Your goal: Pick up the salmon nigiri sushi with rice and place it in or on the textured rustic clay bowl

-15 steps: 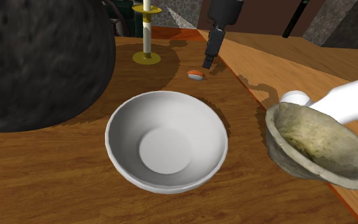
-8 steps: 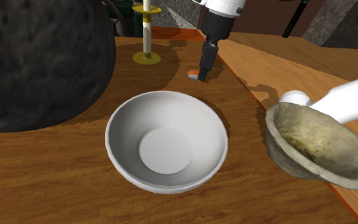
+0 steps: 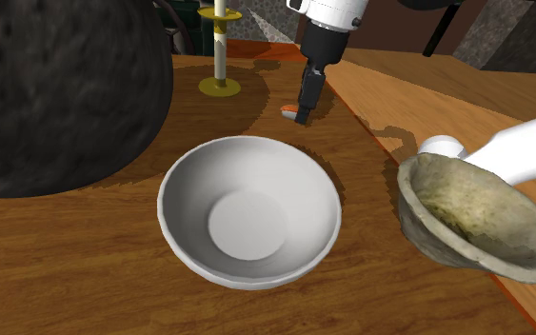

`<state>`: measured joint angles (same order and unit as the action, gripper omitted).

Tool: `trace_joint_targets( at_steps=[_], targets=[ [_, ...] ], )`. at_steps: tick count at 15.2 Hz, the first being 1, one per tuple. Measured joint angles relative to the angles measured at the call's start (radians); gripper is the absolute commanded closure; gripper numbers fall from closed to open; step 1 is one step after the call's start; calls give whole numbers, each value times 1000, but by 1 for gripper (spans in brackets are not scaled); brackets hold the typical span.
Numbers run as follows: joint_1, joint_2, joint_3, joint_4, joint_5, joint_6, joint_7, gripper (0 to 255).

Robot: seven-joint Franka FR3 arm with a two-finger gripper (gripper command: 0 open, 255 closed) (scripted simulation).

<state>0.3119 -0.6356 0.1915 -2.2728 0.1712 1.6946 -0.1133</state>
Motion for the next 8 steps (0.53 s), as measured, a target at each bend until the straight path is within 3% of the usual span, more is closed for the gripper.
trace_joint_targets(
  at_steps=[8],
  targets=[
    [0, 0, 0, 0, 0, 0, 0, 255]
  ],
)
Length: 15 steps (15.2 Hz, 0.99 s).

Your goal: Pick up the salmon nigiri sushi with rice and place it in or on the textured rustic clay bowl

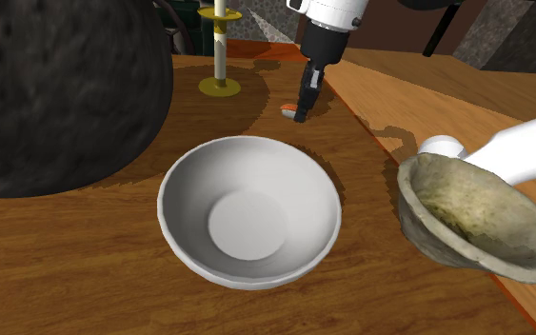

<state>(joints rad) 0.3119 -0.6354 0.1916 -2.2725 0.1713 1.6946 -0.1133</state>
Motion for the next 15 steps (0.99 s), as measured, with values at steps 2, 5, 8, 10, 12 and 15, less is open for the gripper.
trace_joint_targets(
  at_steps=[2, 5, 8, 10, 12, 15],
  targets=[
    [0, 0, 0, 0, 0, 0, 0, 255],
    [-1, 8, -2, 32, -3, -24, 3, 255],
    [-3, 15, -5, 78, -6, -63, 5, 255],
    [-4, 23, -7, 109, -8, -86, 8, 255],
    [-5, 26, -10, 137, -10, -111, 8, 255],
    [-6, 41, -9, 194, -12, -152, 17, 255]
  ],
)
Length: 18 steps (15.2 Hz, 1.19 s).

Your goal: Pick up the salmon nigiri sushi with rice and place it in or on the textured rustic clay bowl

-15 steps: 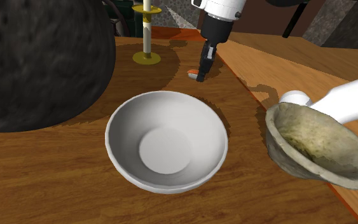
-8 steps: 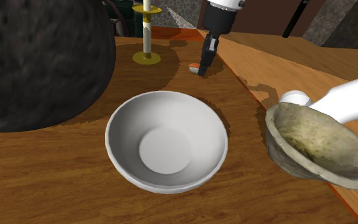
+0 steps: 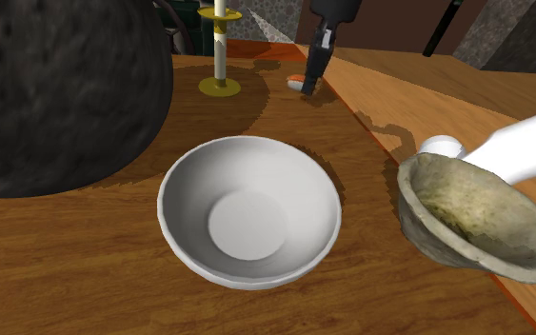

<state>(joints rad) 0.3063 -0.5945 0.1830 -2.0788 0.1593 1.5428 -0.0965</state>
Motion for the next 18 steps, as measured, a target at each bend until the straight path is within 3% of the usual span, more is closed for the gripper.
trace_joint_targets(
  at_steps=[18],
  targets=[
    [-10, 118, -8, 349, -17, -231, 25, 255]
  ],
)
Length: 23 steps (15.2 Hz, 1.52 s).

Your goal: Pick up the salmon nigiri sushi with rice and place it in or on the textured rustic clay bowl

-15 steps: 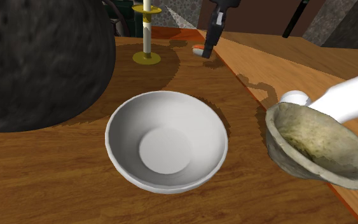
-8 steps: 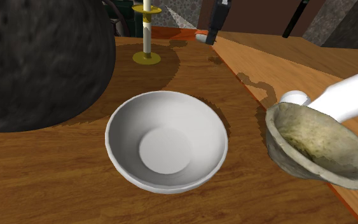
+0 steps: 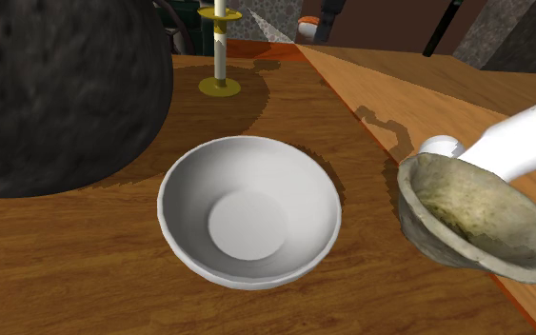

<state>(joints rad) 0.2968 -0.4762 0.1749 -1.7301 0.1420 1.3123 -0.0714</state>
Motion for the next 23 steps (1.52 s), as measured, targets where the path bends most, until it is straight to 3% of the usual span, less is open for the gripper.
trace_joint_targets(
  at_steps=[3, 6, 12, 23],
  targets=[
    [1, 2, 3, 32, 2, -30, 9, 255],
    [15, -62, 27, -3, 25, -52, 50, 255],
    [47, -193, 90, -81, 87, -88, 148, 255],
    [93, -344, 235, -76, 237, -189, 374, 255]
  ],
)
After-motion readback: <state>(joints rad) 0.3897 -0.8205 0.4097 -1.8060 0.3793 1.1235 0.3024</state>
